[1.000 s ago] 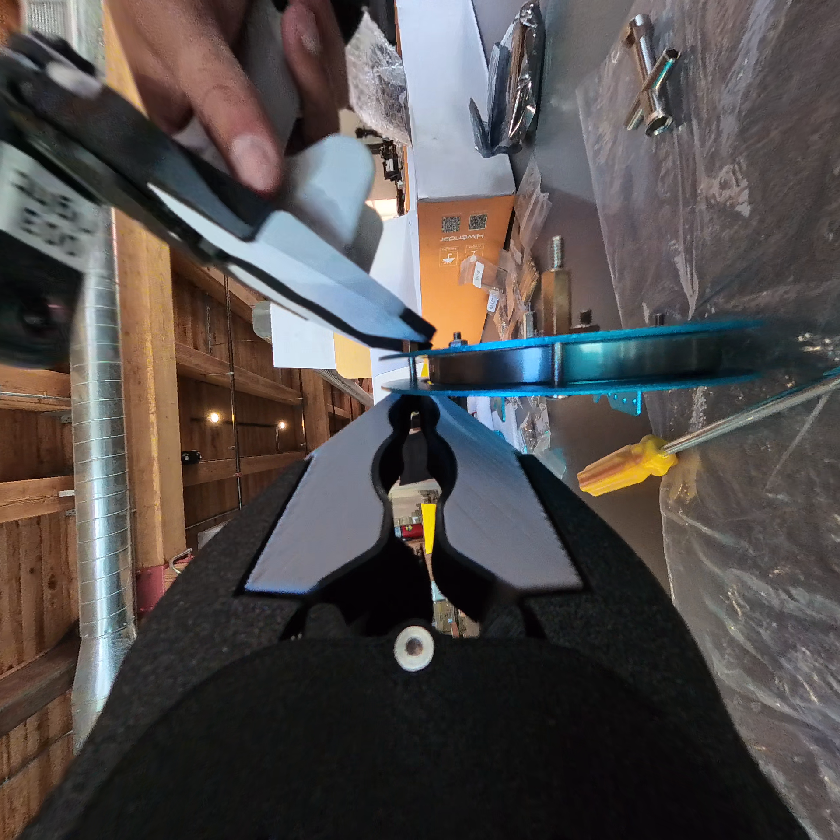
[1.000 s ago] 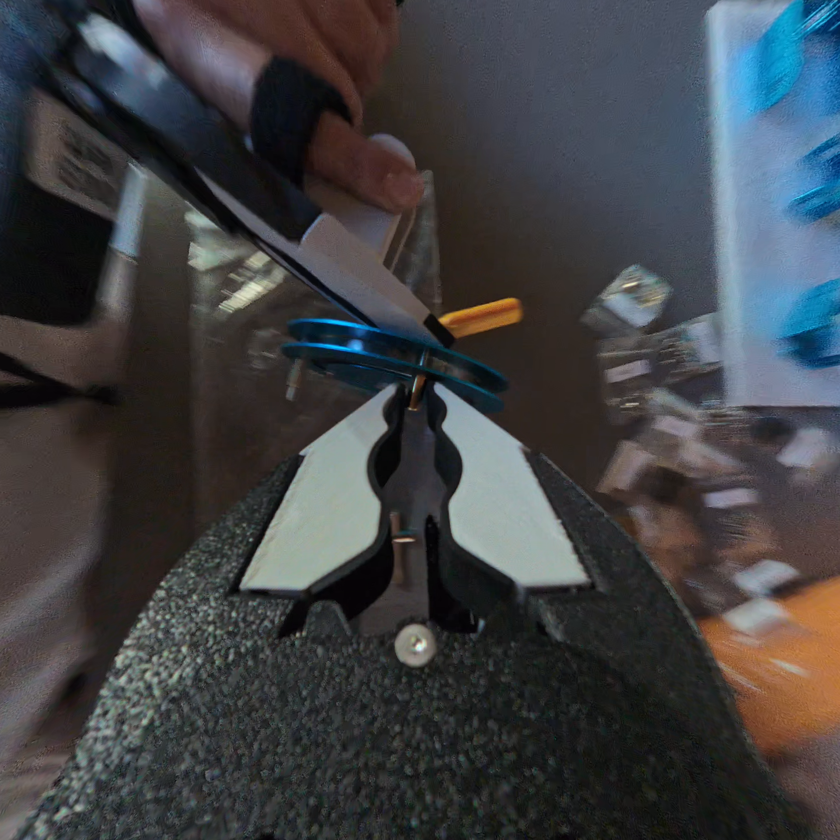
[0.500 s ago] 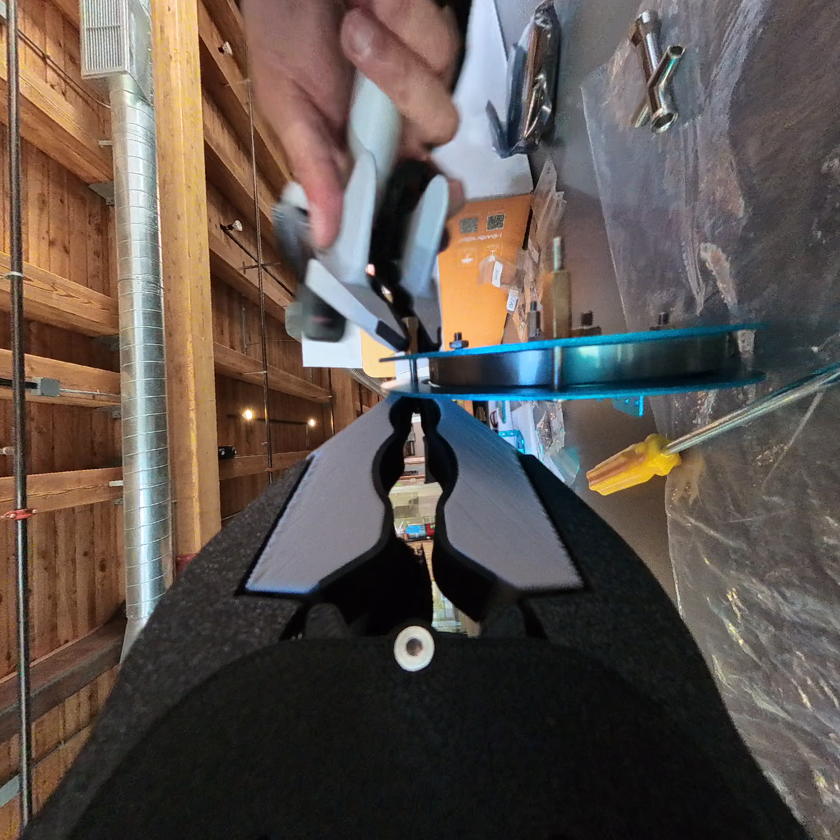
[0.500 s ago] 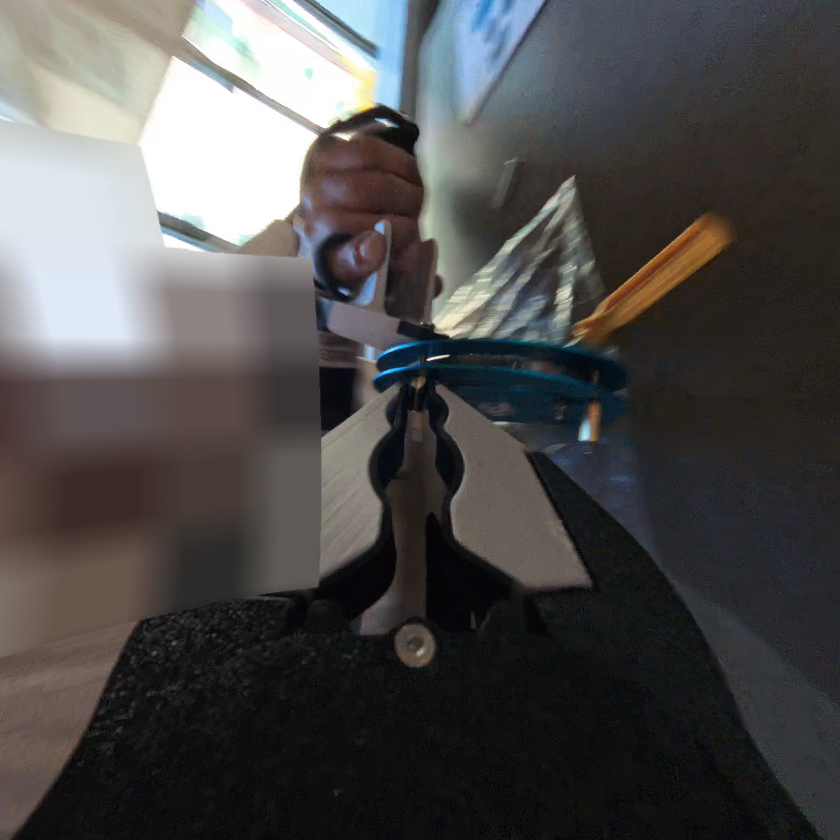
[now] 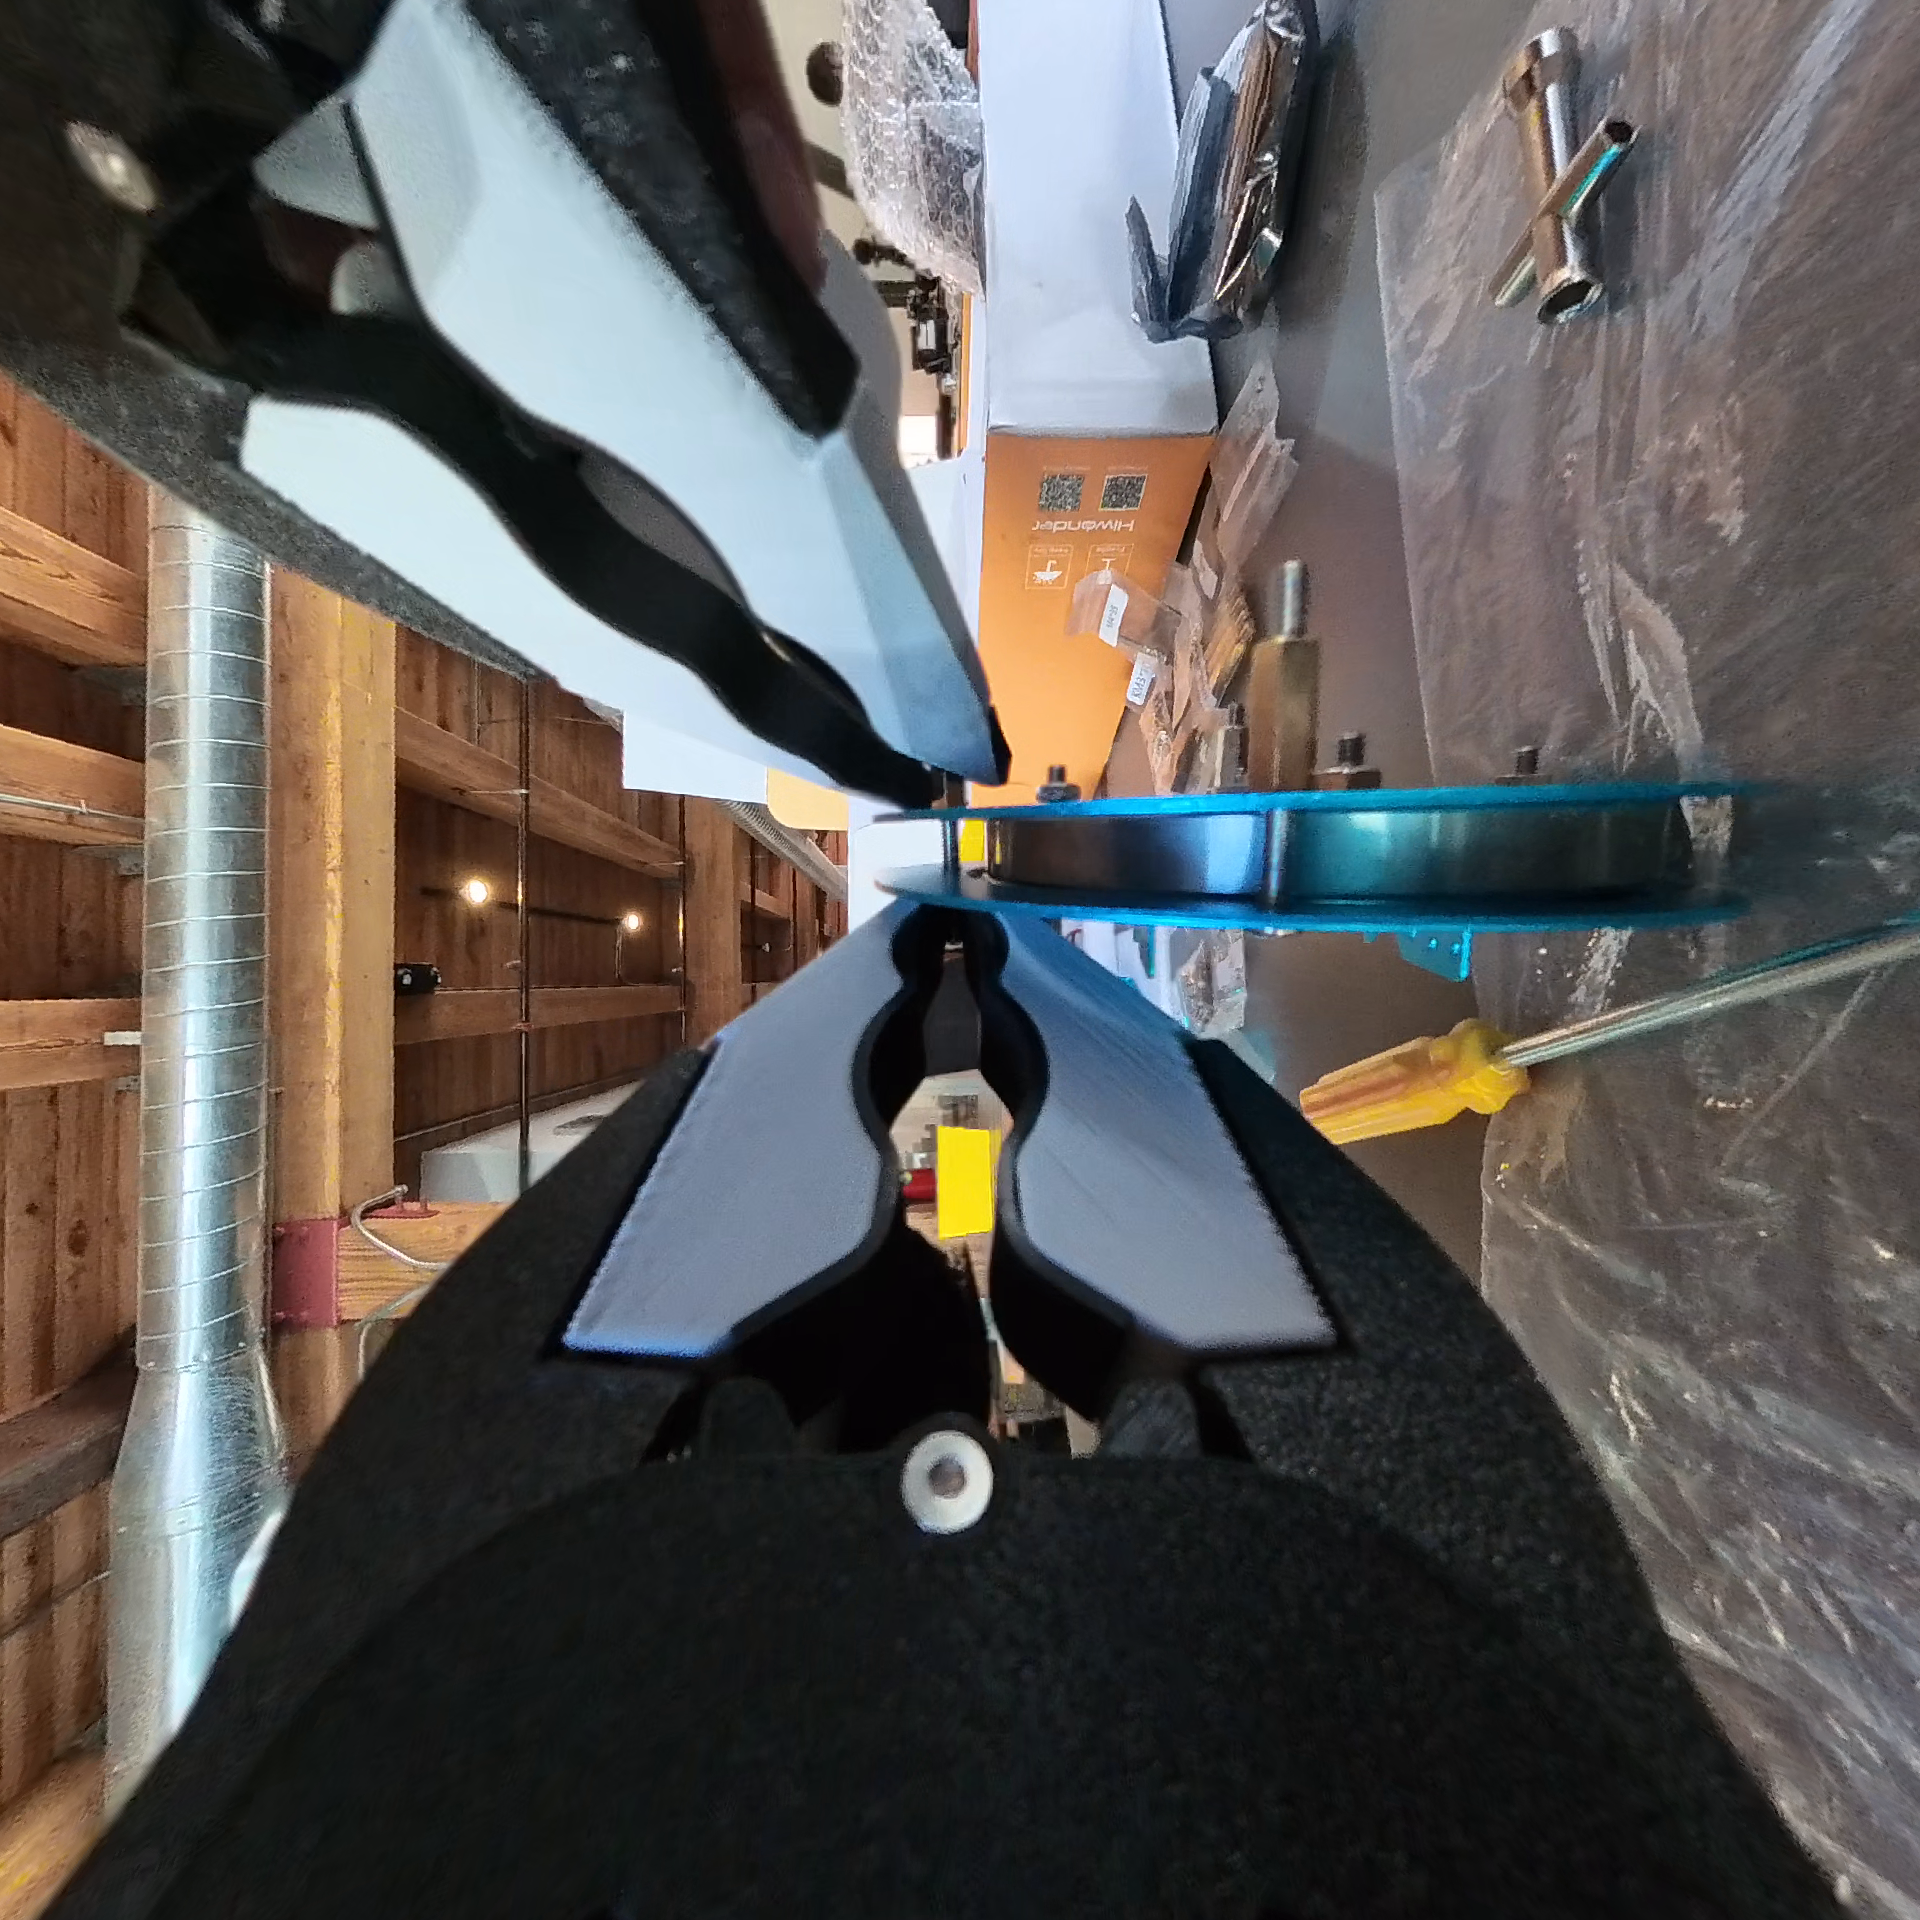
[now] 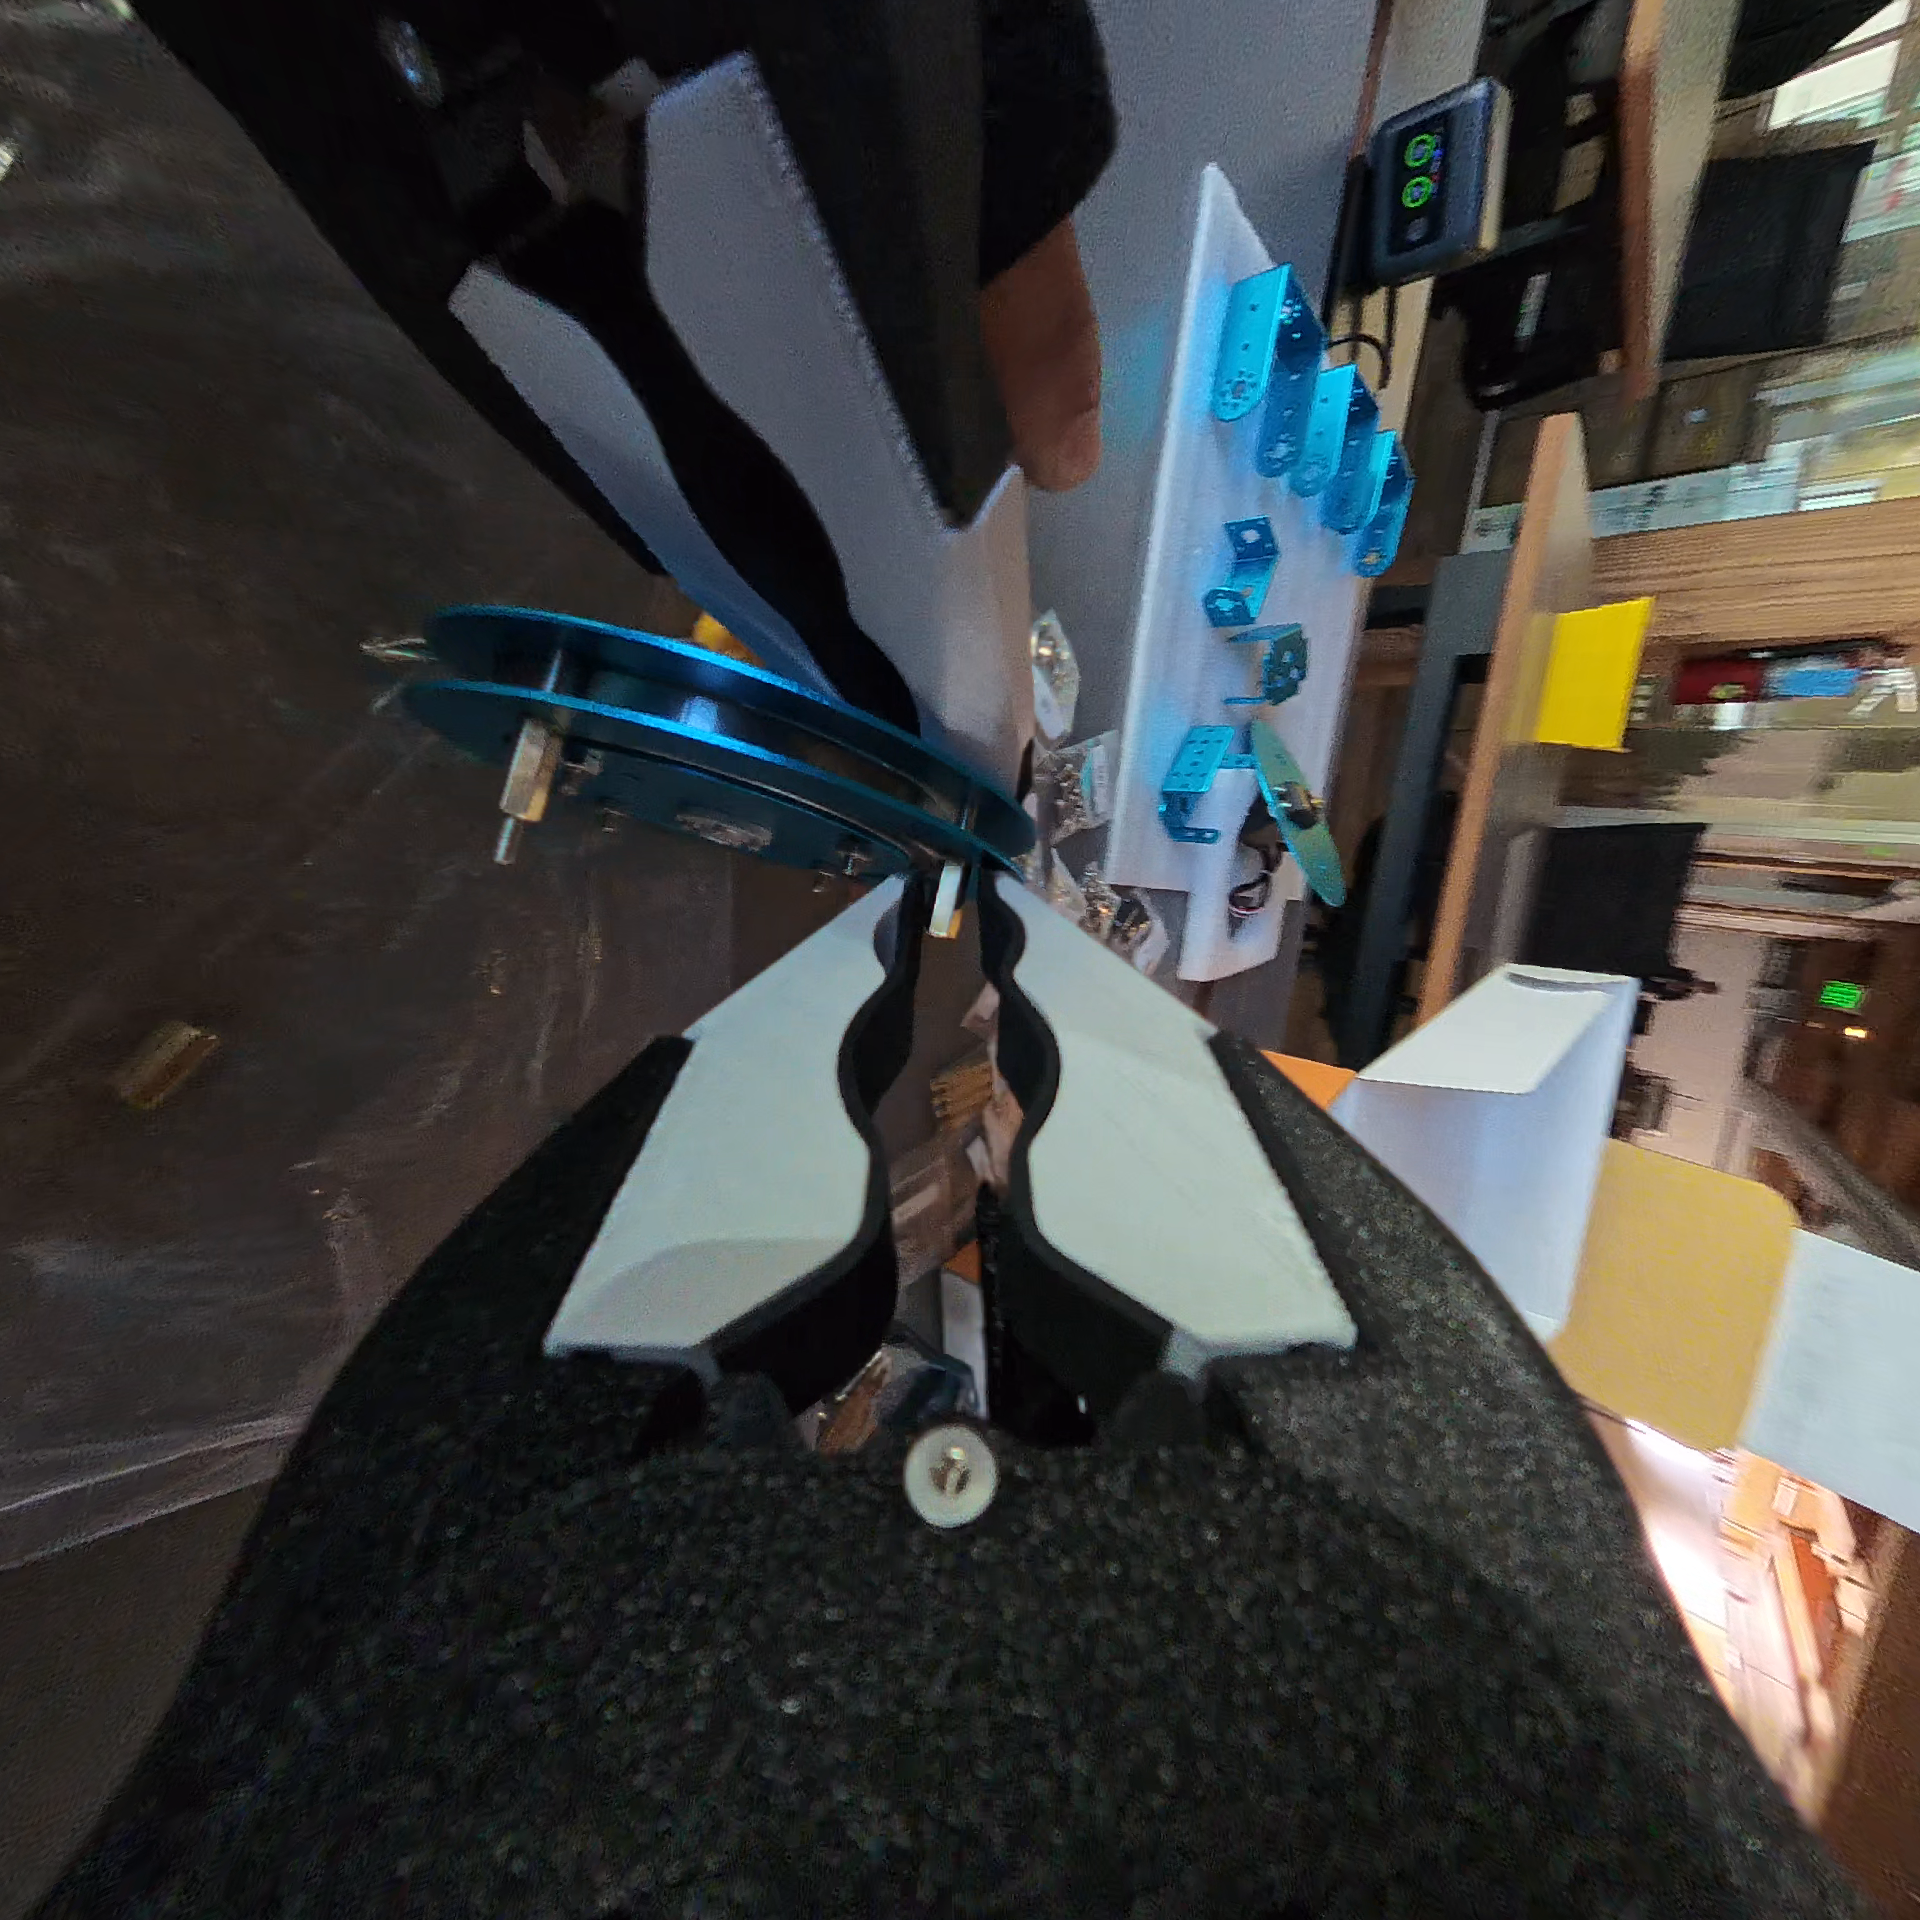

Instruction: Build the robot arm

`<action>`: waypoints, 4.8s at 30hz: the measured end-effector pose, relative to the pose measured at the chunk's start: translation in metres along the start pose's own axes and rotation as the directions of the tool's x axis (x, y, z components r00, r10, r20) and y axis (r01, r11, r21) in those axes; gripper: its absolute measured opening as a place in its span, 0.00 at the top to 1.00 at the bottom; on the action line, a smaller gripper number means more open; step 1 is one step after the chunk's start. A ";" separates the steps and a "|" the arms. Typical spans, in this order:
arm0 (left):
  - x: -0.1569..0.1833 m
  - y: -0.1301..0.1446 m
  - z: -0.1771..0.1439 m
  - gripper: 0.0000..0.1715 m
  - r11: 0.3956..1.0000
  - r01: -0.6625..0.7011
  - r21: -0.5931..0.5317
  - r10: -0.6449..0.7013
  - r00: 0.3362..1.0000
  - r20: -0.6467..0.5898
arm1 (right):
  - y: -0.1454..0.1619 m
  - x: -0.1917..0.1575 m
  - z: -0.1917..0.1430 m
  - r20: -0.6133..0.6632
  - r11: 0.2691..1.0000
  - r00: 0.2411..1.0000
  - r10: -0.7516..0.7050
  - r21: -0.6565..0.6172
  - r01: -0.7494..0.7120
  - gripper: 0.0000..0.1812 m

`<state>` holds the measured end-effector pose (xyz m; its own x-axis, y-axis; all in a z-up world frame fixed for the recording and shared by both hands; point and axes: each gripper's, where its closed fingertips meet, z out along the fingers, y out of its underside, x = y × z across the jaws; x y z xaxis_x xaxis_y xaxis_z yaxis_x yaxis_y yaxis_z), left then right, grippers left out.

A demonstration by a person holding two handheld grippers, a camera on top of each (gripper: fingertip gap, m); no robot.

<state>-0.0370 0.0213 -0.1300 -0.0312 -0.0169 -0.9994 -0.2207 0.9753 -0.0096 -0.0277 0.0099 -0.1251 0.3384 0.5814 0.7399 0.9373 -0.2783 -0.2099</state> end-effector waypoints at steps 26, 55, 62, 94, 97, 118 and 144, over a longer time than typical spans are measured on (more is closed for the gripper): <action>0.000 0.003 0.001 1.00 0.999 -0.046 -0.001 0.046 0.997 0.063 | -0.012 -0.025 0.009 0.788 0.616 0.187 0.586 -0.283 -0.735 0.97; -0.002 -0.005 -0.005 1.00 0.990 -0.138 -0.010 0.138 0.980 0.141 | -0.007 -0.020 0.006 0.386 0.962 0.883 0.268 -0.056 -0.268 0.97; -0.002 -0.008 -0.009 1.00 0.986 -0.169 -0.007 0.168 0.972 0.162 | -0.024 -0.027 -0.013 0.616 0.267 -0.735 0.284 -0.787 -0.556 0.98; -0.003 -0.017 -0.012 1.00 0.985 -0.172 0.010 0.167 0.969 0.184 | -0.005 -0.039 -0.008 0.675 0.841 0.576 0.461 -0.125 -0.526 0.97; -0.003 -0.014 -0.013 1.00 0.982 -0.186 -0.001 0.183 0.965 0.188 | -0.006 -0.037 -0.006 0.692 0.837 0.556 0.461 -0.130 -0.531 0.98; -0.003 -0.023 -0.018 1.00 0.980 -0.196 0.021 0.188 0.960 0.210 | -0.016 -0.046 -0.021 0.836 0.599 -0.002 0.549 -0.396 -0.696 0.98; -0.003 -0.022 -0.031 0.90 0.959 -0.181 0.216 0.117 0.953 0.279 | -0.033 -0.040 -0.032 0.912 0.171 -0.317 0.261 -0.366 -0.915 0.98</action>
<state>-0.0626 -0.0066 -0.1262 0.2160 0.1593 -0.9633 0.0049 0.9864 0.1642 -0.0746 -0.0287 -0.1279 0.2139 0.4407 -0.8718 -0.1802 -0.8594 -0.4786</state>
